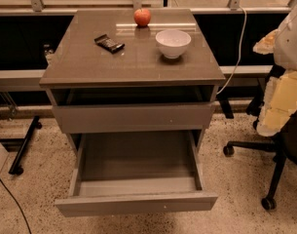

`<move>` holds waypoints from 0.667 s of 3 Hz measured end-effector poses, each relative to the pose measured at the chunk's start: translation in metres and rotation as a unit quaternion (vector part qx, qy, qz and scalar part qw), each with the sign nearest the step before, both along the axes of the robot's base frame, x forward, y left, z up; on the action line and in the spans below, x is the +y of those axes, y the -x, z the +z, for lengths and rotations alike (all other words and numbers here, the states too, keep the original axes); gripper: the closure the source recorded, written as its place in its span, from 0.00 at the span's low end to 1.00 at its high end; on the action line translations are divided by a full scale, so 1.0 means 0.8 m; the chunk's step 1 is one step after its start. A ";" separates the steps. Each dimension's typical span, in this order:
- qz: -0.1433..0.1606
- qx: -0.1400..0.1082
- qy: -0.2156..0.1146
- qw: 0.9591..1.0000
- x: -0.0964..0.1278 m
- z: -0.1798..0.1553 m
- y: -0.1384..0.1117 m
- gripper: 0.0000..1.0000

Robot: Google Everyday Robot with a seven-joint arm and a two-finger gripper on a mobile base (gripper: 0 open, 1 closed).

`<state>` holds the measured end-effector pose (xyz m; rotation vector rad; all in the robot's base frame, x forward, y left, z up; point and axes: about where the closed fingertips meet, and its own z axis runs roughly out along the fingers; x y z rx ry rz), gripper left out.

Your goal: Close middle drawer

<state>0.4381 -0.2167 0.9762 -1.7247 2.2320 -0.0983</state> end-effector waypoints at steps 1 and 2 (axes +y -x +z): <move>0.000 0.000 0.000 1.000 0.000 0.000 0.000 0.00; 0.000 -0.005 0.000 1.000 0.001 0.003 0.000 0.18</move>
Offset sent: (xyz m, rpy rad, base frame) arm 0.0000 0.0000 0.0000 0.0000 0.0000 0.0000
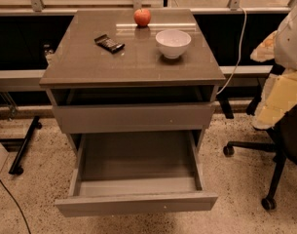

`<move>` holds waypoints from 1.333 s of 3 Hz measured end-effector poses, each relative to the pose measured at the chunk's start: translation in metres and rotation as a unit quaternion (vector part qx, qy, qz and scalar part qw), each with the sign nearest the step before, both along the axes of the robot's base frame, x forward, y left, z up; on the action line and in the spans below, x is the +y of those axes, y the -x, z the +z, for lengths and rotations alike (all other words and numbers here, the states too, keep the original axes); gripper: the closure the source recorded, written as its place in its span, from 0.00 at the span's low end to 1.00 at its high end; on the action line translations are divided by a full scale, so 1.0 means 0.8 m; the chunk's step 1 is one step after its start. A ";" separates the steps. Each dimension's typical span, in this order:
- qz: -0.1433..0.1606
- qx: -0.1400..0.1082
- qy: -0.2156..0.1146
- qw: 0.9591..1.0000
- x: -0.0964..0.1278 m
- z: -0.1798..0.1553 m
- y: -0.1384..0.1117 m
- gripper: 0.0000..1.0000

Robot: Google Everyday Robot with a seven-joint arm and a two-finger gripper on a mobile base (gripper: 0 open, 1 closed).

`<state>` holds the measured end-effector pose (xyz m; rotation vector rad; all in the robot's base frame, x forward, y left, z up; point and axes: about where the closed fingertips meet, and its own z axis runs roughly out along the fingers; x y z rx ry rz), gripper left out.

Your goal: Close middle drawer

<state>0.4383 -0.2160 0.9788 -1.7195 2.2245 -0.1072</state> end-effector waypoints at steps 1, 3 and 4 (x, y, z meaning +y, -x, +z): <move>0.001 0.003 -0.010 1.000 -0.004 -0.012 0.006 0.41; 0.030 0.040 -0.031 0.998 -0.002 -0.098 0.013 0.89; 0.048 0.046 -0.050 0.997 -0.004 -0.163 0.008 1.00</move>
Offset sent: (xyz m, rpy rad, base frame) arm -0.0170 -0.0026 -0.0758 0.0563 0.0979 0.0843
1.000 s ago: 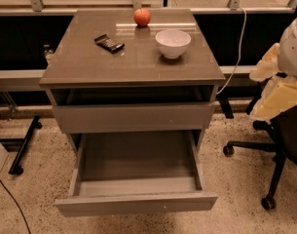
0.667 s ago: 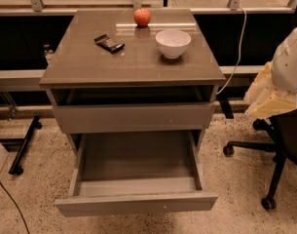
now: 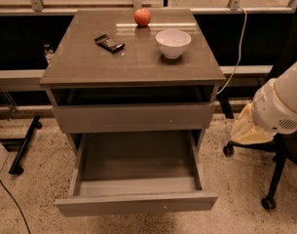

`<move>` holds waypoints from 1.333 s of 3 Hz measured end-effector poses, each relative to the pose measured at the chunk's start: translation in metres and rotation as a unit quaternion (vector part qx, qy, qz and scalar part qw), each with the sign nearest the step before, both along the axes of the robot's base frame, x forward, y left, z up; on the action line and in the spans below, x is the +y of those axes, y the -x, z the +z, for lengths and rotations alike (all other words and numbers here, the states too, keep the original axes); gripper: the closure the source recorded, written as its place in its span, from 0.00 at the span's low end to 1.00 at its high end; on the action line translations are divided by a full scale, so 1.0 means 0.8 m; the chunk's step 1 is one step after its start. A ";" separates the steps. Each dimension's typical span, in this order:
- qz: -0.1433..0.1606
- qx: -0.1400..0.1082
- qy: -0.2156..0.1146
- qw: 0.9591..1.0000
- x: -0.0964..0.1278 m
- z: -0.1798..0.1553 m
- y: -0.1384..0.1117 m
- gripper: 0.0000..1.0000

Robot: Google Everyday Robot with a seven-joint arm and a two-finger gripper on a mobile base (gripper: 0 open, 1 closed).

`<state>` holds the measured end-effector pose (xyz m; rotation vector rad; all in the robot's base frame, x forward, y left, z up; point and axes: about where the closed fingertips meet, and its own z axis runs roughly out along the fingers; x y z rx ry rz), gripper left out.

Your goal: Close middle drawer

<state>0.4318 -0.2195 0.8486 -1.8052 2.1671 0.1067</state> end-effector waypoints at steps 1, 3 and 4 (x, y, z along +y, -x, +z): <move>0.000 -0.017 -0.001 1.000 0.001 -0.001 -0.010 1.00; -0.012 -0.004 0.003 1.000 0.009 -0.022 -0.009 1.00; -0.027 0.022 -0.008 0.999 0.021 -0.075 -0.005 1.00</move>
Offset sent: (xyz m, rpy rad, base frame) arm 0.0090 0.0004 -0.0016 0.0027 -0.0374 -0.0006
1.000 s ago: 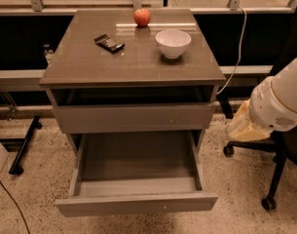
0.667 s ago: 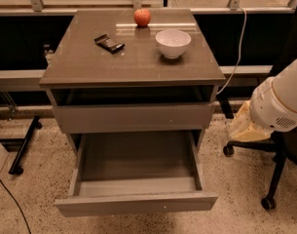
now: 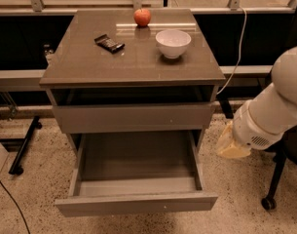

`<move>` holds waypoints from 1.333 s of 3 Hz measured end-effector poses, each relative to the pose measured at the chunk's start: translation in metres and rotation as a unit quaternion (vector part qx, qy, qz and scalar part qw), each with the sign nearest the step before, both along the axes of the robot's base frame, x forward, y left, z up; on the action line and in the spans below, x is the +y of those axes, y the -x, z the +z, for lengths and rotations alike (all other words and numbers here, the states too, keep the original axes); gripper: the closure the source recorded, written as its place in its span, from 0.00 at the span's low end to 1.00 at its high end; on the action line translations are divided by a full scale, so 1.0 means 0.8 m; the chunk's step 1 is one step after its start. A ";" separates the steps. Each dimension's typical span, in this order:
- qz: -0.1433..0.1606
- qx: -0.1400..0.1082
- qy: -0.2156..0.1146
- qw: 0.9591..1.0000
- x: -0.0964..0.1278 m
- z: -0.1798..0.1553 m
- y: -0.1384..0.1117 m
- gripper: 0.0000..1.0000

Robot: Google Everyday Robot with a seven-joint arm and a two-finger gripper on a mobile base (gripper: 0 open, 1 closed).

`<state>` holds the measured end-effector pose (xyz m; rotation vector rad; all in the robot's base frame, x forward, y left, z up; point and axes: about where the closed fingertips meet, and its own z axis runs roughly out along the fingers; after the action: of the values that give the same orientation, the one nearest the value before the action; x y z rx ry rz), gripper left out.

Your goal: Close middle drawer

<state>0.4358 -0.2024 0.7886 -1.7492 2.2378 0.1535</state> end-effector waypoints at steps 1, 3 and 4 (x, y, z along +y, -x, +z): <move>-0.015 0.030 -0.014 0.999 0.006 -0.059 0.008 1.00; -0.053 0.084 -0.030 0.995 -0.014 -0.181 0.033 1.00; -0.054 0.087 -0.032 0.994 -0.013 -0.188 0.033 1.00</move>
Offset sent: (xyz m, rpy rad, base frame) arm -0.0220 -0.0087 -0.1541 0.0730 0.1742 -0.1262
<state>0.4092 -0.2127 0.6386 -1.6350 2.4142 0.3638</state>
